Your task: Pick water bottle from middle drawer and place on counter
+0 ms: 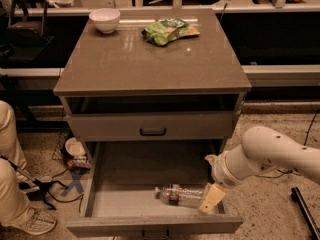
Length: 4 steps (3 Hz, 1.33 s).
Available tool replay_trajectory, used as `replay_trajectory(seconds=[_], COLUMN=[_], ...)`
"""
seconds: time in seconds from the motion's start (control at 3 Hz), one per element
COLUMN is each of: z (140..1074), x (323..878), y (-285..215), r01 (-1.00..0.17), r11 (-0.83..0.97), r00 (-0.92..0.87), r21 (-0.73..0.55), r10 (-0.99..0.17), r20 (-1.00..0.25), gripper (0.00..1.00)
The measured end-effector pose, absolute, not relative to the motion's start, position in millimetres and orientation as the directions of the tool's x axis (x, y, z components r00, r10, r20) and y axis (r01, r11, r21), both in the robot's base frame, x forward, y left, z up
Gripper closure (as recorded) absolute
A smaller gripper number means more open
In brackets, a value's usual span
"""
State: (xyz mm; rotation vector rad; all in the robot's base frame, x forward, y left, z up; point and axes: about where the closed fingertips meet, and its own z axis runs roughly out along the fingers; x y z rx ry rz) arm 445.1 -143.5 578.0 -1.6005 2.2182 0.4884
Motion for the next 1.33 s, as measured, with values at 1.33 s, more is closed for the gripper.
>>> replay_trajectory(seconds=[1.33], z=[458], x=[545], y=[-103], r01=[-0.948], r11=[0.318], r00=[-0.278], r21=[-0.021], r10=[-0.858], r20=[-0.432], gripper=[0.0])
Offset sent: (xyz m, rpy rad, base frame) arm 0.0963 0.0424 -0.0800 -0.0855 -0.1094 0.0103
